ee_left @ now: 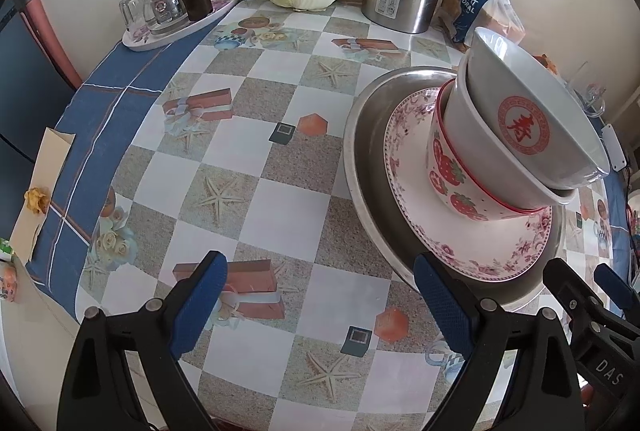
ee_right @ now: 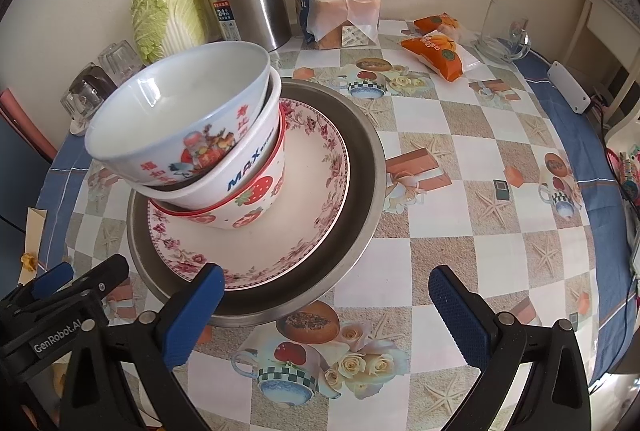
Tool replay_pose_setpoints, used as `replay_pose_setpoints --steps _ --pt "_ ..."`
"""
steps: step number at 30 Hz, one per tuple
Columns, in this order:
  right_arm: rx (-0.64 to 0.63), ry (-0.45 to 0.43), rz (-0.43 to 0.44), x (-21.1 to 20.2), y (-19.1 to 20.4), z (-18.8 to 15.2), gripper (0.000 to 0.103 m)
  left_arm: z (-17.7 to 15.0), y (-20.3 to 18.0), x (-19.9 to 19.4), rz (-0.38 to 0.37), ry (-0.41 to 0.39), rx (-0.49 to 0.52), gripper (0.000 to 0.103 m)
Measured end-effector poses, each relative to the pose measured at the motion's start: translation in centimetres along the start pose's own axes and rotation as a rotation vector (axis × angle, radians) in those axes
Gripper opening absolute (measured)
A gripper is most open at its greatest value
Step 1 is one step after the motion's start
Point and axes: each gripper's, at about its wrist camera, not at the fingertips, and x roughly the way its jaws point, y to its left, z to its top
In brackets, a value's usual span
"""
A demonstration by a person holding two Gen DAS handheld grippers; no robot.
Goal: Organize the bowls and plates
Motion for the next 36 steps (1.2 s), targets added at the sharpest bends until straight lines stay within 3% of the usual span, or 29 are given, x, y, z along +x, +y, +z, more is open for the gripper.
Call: replay_pose_setpoints --steps 36 --pt "-0.009 0.014 -0.019 0.21 0.12 -0.05 0.103 0.03 -0.16 -0.16 0.001 -0.010 0.007 0.095"
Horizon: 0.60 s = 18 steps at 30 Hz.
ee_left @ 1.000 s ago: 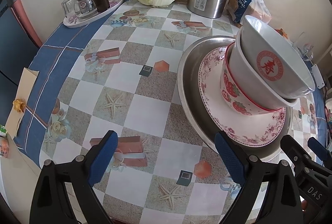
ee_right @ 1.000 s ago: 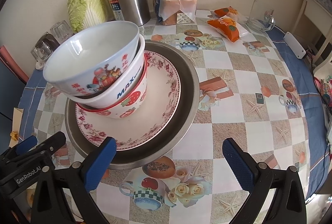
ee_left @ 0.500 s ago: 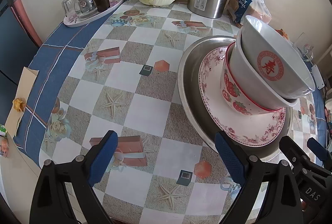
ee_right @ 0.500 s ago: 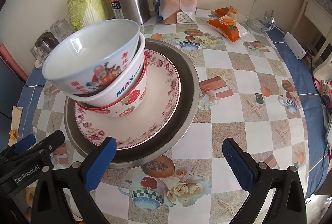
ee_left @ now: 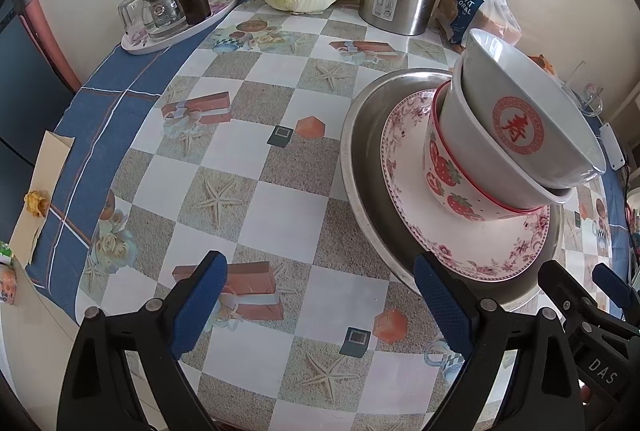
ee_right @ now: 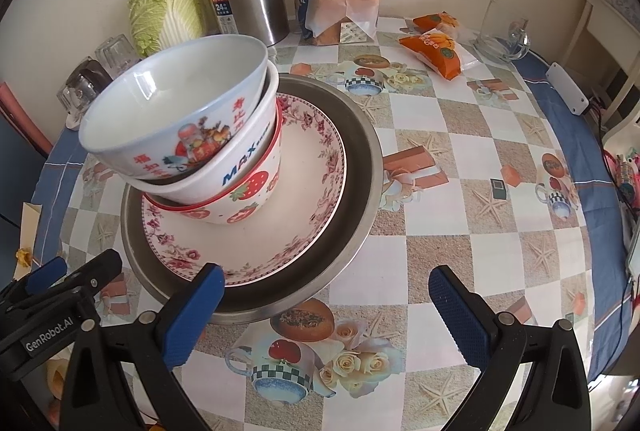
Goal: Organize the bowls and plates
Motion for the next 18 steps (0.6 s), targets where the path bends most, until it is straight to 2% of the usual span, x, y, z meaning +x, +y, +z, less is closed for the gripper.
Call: replay_pose_setpoints --steps 10,18 --pt "-0.002 0.003 -0.002 0.08 -0.05 -0.03 0.103 -0.05 -0.20 -0.50 0.021 -0.036 0.009 0.095" --pt "-0.009 0.011 -0.006 0.21 0.03 -0.09 0.103 0.06 -0.52 -0.83 0.004 -0.053 0.022 0.095"
